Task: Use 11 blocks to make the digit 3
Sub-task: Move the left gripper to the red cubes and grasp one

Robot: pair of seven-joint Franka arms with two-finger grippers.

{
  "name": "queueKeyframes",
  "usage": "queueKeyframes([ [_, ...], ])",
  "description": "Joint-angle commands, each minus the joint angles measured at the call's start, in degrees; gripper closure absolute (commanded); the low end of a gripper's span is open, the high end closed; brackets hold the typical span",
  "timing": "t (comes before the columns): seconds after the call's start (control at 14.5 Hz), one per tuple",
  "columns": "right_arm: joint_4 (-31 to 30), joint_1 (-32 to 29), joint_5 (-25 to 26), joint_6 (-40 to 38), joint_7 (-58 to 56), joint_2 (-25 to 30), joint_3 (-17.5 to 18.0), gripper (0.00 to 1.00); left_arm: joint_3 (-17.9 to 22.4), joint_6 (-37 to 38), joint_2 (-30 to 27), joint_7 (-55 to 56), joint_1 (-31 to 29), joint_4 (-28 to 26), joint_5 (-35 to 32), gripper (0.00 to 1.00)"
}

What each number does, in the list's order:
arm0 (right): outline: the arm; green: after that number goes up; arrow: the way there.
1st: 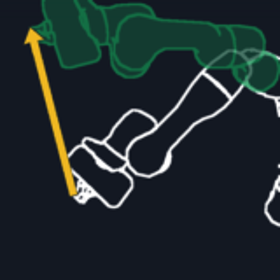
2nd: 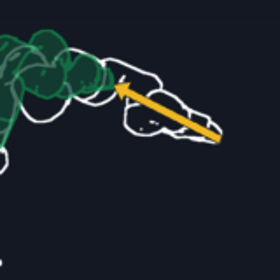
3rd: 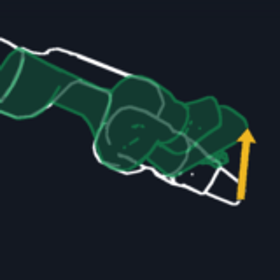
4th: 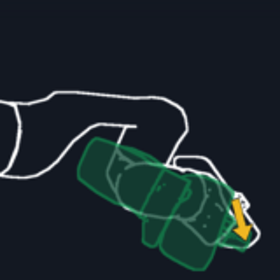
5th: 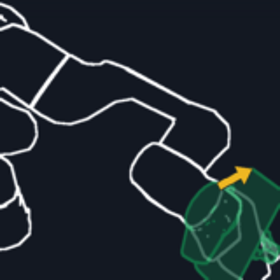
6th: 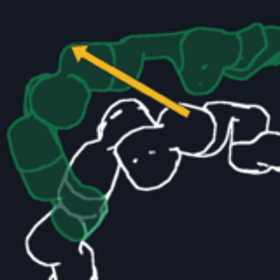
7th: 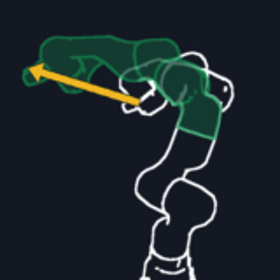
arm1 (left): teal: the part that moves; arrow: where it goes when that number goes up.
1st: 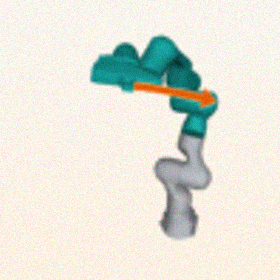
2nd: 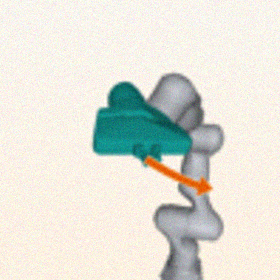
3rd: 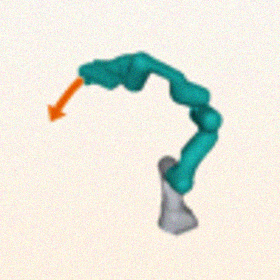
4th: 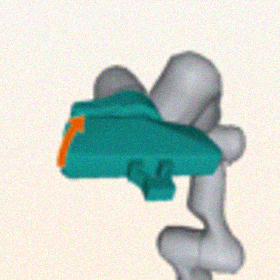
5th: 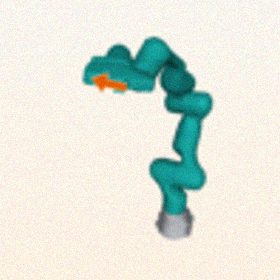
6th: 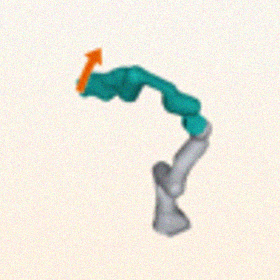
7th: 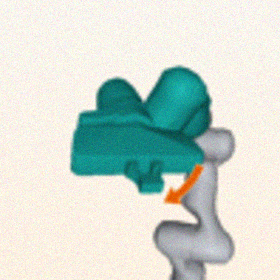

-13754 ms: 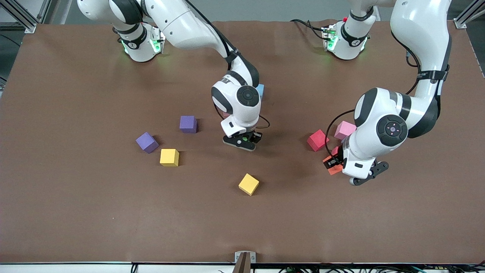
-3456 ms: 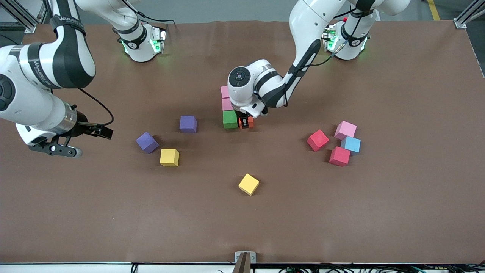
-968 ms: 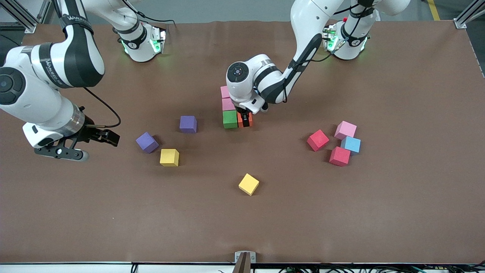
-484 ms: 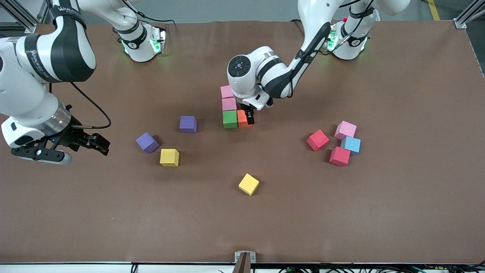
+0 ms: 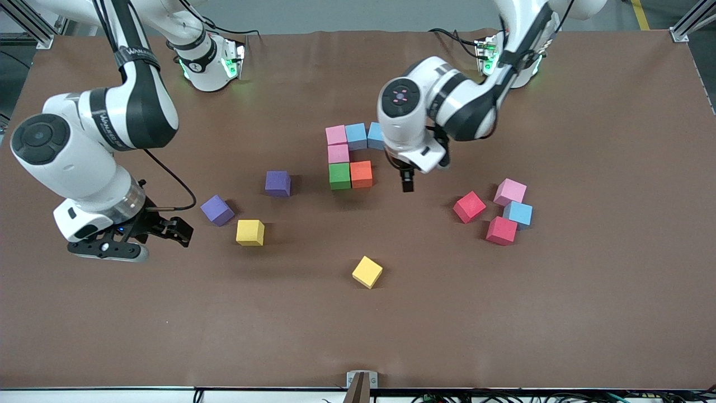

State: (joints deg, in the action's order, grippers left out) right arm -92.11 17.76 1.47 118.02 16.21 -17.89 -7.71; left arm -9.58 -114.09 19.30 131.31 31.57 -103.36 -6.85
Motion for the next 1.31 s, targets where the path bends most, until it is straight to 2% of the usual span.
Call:
queueKeyframes([
  [0.0,-0.4,0.3,-0.2,-0.3,0.3,-0.3,-0.1,0.00,-0.3,-1.9,-6.1,-12.4,-4.7,-8.8,0.1,0.00],
  [0.28,-1.6,-0.3,-0.2,-0.4,0.3,-0.3,-0.1,0.00,-0.3,-7.0,-8.6,-30.9,-13.0,-15.9,-0.1,0.00],
  [0.41,-2.9,-0.5,-0.2,-0.3,0.3,-0.2,-0.1,0.00,-0.3,-13.2,-9.6,-39.6,-16.5,-20.7,-0.2,0.00],
  [0.69,-7.0,-0.7,-0.1,-0.2,0.2,0.7,-0.3,0.00,-0.2,-21.1,-9.3,-49.5,-21.1,-25.8,-0.2,0.00],
  [1.04,-15.8,-4.8,-0.2,2.0,1.6,4.6,-0.6,0.00,-0.3,-29.1,-6.9,-60.2,-22.5,-27.6,-0.2,0.00],
  [1.24,-20.1,-4.8,-0.1,4.1,14.9,6.7,-0.5,0.00,-0.4,-30.4,-5.1,-60.2,-22.0,-27.2,-0.2,0.00],
])
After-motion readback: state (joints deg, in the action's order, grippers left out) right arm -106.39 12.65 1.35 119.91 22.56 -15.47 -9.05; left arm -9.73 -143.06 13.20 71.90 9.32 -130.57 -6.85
